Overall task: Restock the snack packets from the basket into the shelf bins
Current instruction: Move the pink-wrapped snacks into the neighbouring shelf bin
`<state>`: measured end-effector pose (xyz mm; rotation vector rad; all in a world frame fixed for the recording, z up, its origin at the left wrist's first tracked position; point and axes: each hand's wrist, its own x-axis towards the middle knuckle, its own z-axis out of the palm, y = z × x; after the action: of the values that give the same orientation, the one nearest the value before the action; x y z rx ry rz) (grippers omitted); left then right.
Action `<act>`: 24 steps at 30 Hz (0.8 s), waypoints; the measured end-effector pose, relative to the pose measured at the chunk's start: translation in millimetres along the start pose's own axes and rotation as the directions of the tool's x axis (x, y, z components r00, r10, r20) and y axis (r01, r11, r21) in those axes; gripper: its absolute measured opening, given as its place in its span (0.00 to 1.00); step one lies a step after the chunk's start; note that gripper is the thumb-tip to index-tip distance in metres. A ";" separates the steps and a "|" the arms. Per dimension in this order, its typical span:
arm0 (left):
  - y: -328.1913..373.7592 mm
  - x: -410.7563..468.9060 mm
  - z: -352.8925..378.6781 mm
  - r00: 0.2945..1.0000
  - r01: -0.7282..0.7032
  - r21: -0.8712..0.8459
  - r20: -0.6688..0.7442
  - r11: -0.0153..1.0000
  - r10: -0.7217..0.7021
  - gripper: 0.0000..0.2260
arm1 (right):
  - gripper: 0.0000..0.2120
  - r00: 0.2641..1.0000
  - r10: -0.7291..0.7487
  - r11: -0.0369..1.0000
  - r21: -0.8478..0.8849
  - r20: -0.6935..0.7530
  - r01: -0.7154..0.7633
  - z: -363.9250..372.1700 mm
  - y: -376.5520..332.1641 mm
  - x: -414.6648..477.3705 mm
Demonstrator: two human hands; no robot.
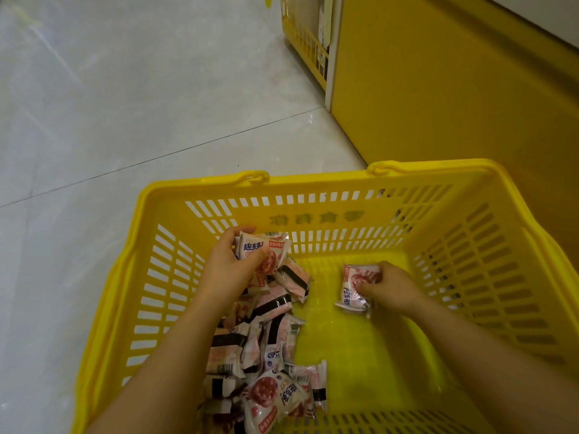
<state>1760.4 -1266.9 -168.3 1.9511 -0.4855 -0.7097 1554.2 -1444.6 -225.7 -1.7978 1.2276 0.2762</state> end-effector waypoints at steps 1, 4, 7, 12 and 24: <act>-0.3 0.3 -0.4 1.000 0.000 -0.001 -0.003 1.000 0.000 0.12 | 0.21 0.997 0.070 0.993 0.094 -0.011 -0.069 5.0 1.1 -2.4; -1.4 1.1 -1.5 1.000 0.001 -0.004 -0.011 1.000 -0.001 0.12 | 0.17 0.961 0.252 0.892 0.359 0.112 -0.276 14.1 0.8 -6.6; -2.5 1.1 -2.0 1.000 -0.001 -0.003 -0.009 1.000 0.000 0.12 | 0.18 0.945 0.286 0.941 0.139 0.159 -0.308 6.5 -1.9 -7.1; -2.7 2.4 -2.2 1.000 0.011 -0.018 -0.015 1.000 -0.011 0.13 | 0.32 0.988 0.047 0.888 -0.448 -0.147 -0.108 -8.3 -6.1 -5.8; -4.0 1.0 -9.2 0.999 -0.009 0.026 -0.036 1.000 0.010 0.12 | 0.34 0.950 -0.289 0.558 -0.785 0.120 0.269 10.0 11.9 0.7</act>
<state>1767.3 -1259.6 -168.7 1.9808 -0.4832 -0.6639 1547.7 -1438.3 -238.4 -2.7487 0.8304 0.7094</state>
